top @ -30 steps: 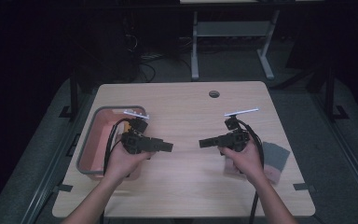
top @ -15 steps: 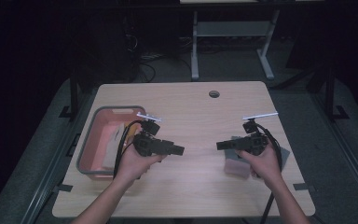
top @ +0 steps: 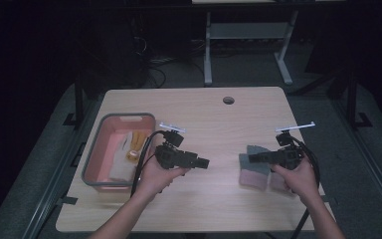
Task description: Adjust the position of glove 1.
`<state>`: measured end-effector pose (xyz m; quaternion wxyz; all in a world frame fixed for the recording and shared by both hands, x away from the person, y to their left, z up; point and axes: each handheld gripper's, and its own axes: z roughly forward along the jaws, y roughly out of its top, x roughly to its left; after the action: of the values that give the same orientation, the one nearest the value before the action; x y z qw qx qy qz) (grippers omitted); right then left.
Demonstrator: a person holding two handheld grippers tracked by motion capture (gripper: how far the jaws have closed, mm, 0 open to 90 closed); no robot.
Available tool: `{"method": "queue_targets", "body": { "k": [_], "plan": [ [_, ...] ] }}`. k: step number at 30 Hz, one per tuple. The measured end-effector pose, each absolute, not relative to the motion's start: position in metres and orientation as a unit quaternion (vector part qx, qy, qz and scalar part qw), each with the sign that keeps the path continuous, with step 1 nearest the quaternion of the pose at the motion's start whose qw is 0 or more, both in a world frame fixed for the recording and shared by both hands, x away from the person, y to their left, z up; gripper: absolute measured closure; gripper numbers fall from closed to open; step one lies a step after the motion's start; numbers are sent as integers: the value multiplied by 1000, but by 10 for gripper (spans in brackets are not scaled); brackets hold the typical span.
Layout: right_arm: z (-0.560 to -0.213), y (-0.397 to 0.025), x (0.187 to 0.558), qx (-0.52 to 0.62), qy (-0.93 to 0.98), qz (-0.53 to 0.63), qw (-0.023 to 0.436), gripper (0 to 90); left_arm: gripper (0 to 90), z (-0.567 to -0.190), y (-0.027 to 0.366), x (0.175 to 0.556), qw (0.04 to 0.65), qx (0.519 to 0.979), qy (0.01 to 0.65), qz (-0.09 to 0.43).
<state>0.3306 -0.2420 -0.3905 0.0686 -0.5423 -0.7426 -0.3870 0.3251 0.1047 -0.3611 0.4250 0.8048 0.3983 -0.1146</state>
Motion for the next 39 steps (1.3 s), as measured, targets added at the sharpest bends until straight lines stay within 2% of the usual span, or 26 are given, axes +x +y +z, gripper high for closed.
{"method": "queue_targets", "body": {
  "k": [7,24,39],
  "plan": [
    [-396,-258,324,-553,-743,-374,44,444,345,-365,91,324,429,805,388,-131],
    [-412,-299,313,-589,-733,-340,17,440,316,-381,54,323,429,812,367,-150],
    [-433,-319,308,-620,-733,-278,-22,469,316,-393,33,320,424,816,359,-157]
  ]
}}
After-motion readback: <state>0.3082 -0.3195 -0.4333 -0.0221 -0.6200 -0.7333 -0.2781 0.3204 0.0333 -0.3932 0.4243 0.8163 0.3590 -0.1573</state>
